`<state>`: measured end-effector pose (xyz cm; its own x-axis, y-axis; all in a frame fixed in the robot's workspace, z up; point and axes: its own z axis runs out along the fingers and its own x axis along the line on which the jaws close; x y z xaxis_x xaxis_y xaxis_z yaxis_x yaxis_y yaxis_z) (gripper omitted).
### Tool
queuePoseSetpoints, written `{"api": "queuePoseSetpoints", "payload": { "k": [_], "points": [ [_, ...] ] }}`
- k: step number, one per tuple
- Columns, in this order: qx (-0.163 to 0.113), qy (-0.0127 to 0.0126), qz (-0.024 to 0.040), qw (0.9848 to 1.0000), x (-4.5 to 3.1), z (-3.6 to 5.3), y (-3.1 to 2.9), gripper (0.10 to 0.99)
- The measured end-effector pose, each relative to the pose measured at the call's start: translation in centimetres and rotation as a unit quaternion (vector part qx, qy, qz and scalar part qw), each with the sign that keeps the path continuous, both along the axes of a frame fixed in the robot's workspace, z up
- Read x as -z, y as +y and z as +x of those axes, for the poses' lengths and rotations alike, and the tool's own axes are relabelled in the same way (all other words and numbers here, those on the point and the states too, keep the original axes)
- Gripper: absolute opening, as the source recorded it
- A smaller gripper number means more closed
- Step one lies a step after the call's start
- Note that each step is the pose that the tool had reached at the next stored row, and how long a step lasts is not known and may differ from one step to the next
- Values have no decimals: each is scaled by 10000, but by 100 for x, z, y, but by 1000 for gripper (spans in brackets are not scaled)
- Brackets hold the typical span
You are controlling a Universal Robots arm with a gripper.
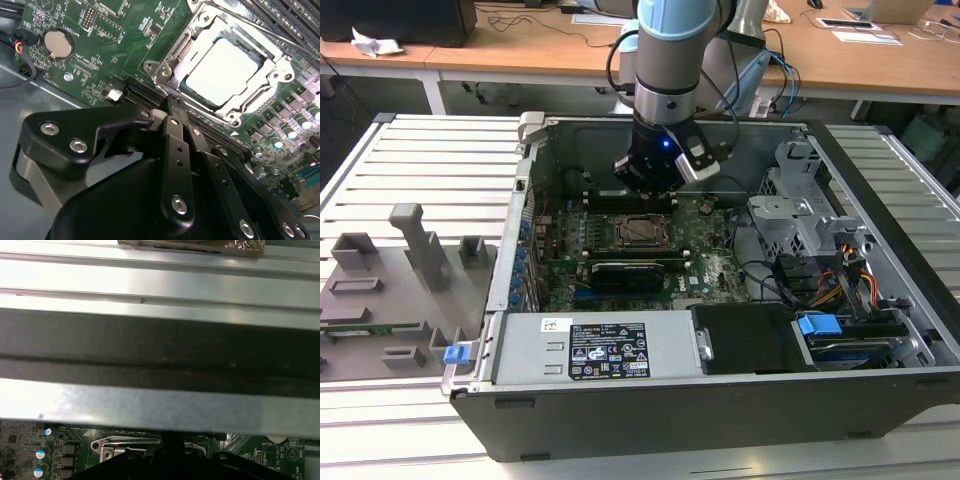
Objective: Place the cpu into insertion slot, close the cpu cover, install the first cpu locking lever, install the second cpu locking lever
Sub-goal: 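Install the first cpu locking lever, then install the second cpu locking lever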
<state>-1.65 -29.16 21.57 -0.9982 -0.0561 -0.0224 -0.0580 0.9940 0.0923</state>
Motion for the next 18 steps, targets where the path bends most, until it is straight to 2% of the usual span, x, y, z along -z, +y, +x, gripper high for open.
{"api": "queuePoseSetpoints", "payload": {
  "k": [12, 15, 16, 18],
  "points": [
    [0, 0, 0, 10000, 0, 0, -87, 102],
    [0, 0, 0, 10000, 0, 0, -121, 102],
    [0, 0, 0, 10000, 0, 0, -173, 102],
    [1, 0, -1, 10000, -11, -1, -177, 102]
  ]
}}
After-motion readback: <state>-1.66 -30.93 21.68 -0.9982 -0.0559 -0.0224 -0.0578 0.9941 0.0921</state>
